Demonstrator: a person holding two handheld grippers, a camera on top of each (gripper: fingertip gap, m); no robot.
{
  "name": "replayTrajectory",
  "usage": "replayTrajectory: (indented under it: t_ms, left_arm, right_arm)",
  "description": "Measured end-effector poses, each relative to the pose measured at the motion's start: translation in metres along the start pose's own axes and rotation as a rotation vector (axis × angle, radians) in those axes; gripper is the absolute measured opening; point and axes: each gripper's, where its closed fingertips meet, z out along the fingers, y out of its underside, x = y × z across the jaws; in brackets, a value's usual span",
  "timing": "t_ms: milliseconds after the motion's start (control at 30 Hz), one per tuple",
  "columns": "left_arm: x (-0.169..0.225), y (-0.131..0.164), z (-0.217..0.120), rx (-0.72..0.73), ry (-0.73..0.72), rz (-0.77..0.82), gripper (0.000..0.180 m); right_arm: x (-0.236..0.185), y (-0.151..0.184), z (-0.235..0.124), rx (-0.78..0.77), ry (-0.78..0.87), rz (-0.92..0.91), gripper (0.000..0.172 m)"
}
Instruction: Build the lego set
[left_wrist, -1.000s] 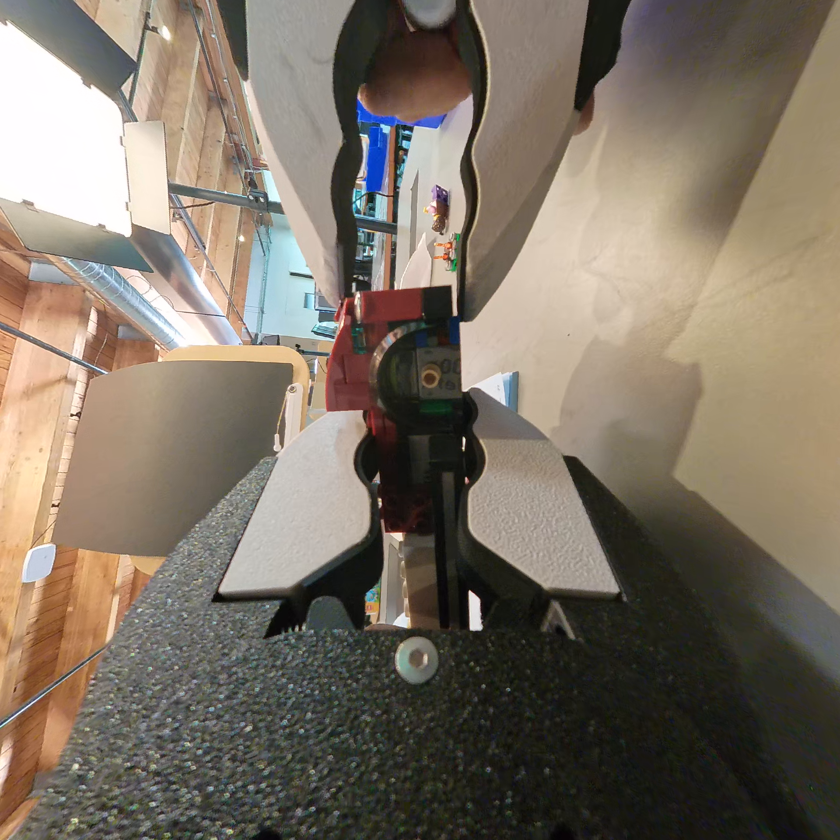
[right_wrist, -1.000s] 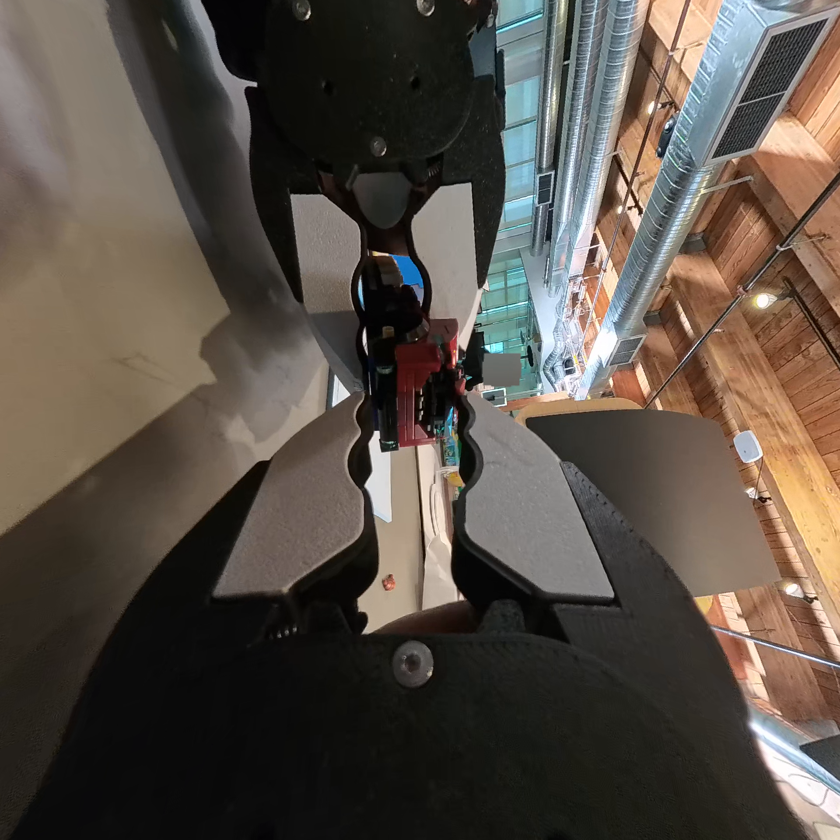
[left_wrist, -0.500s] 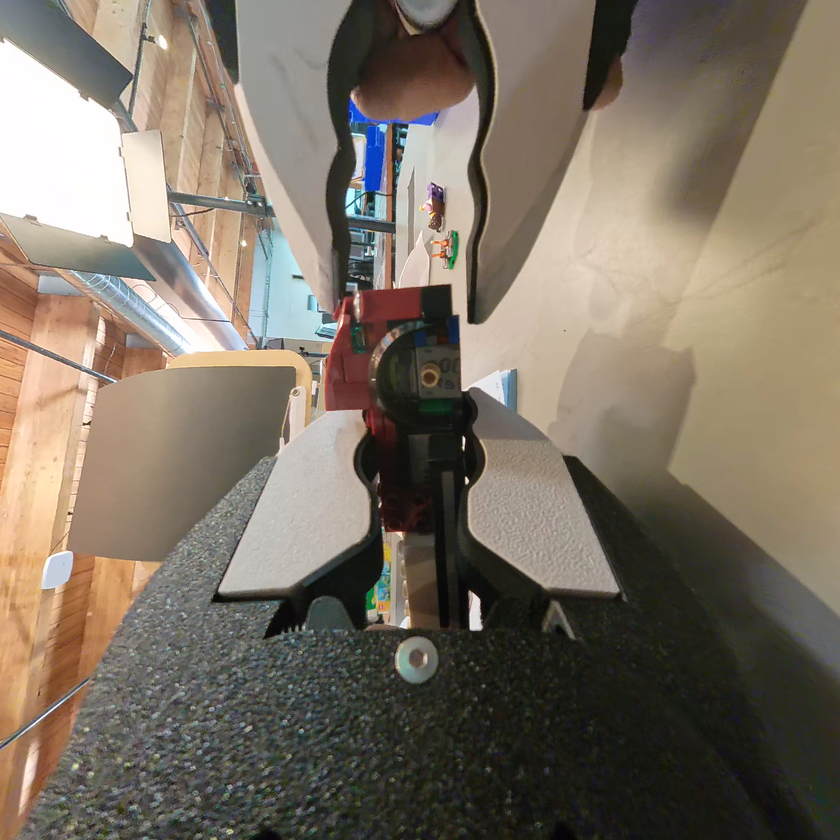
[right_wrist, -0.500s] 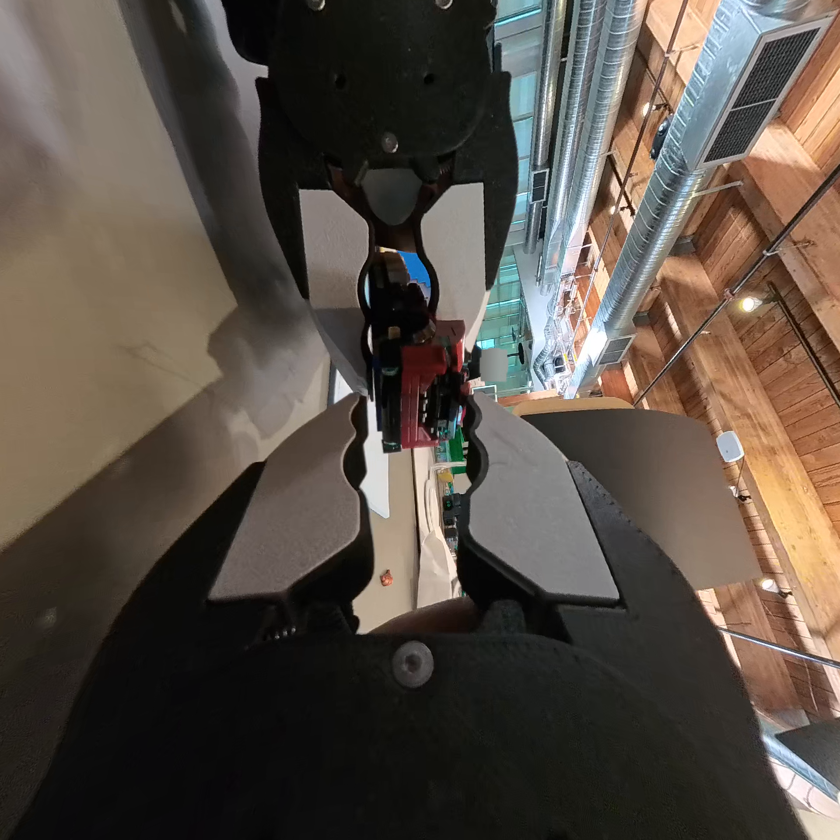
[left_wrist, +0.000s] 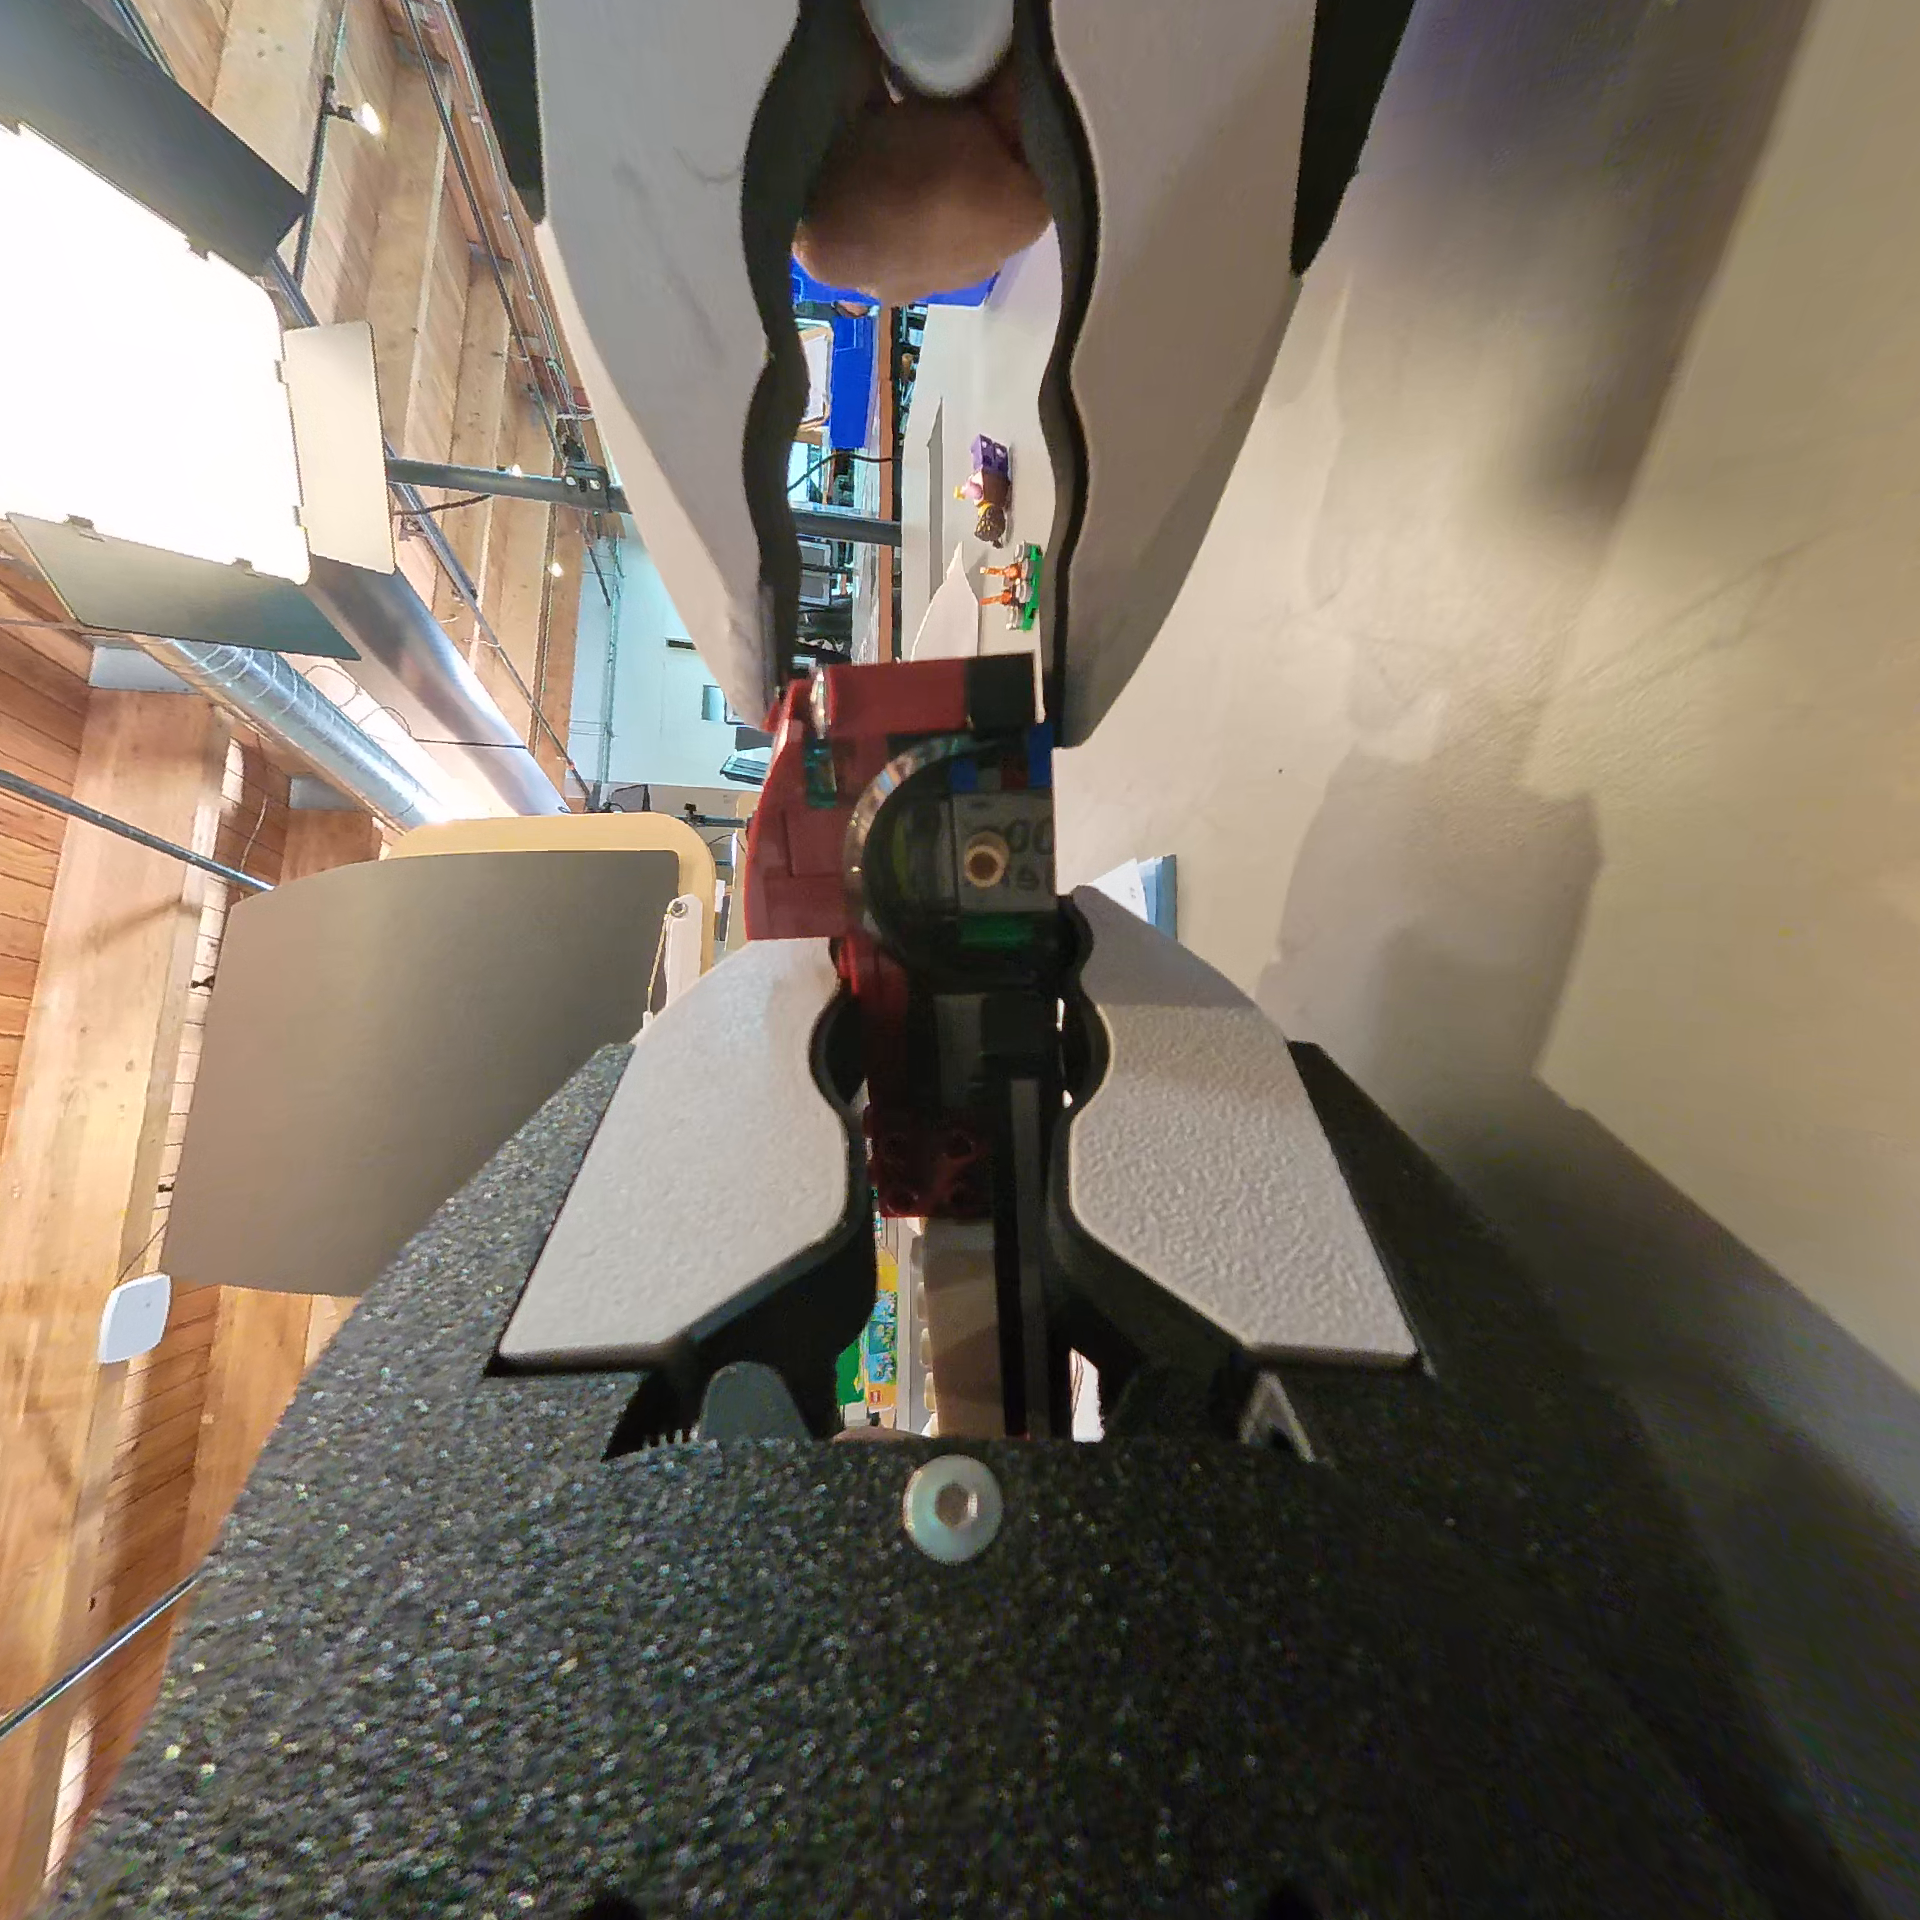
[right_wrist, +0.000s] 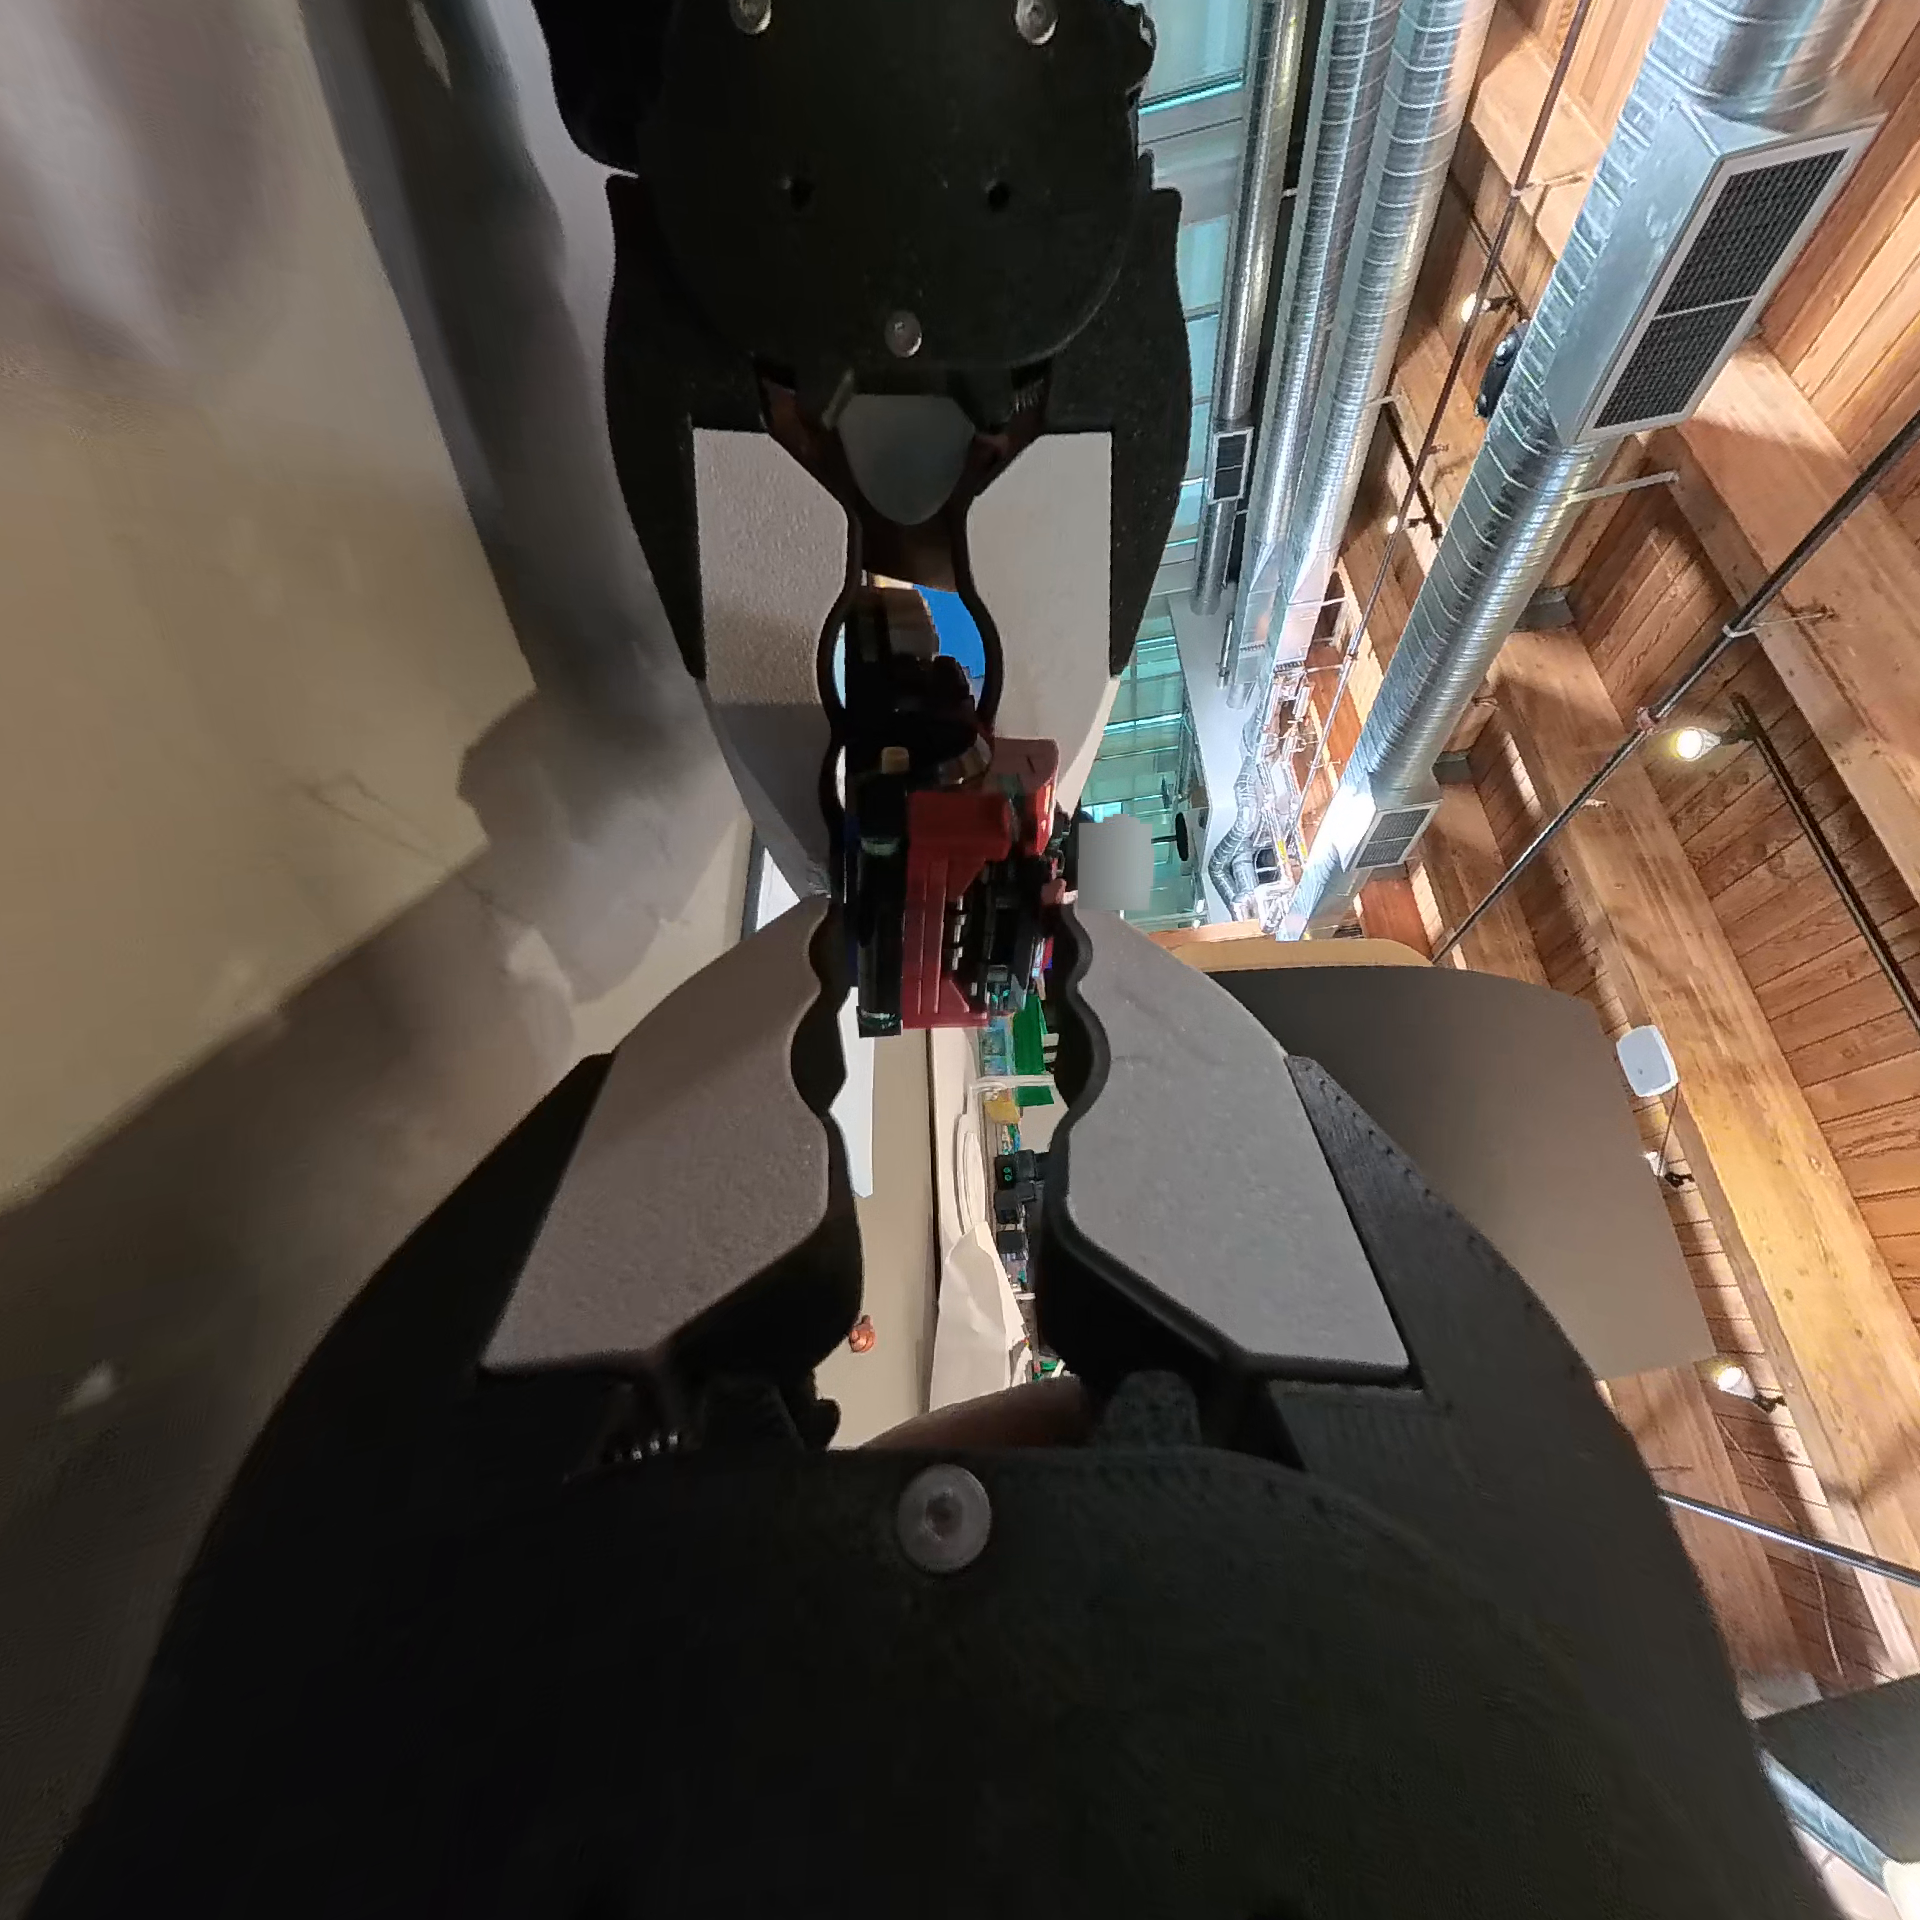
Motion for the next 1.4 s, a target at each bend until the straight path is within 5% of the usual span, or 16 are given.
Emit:
replayTrajectory:
  t_ms: [1400]
  left_arm:
    - [-0.002,-0.009,0.014,-0.044,-0.037,0.115,0.034]
  right_arm:
    - [-0.003,0.015,0.003,-0.05,0.01,-0.071,0.04]
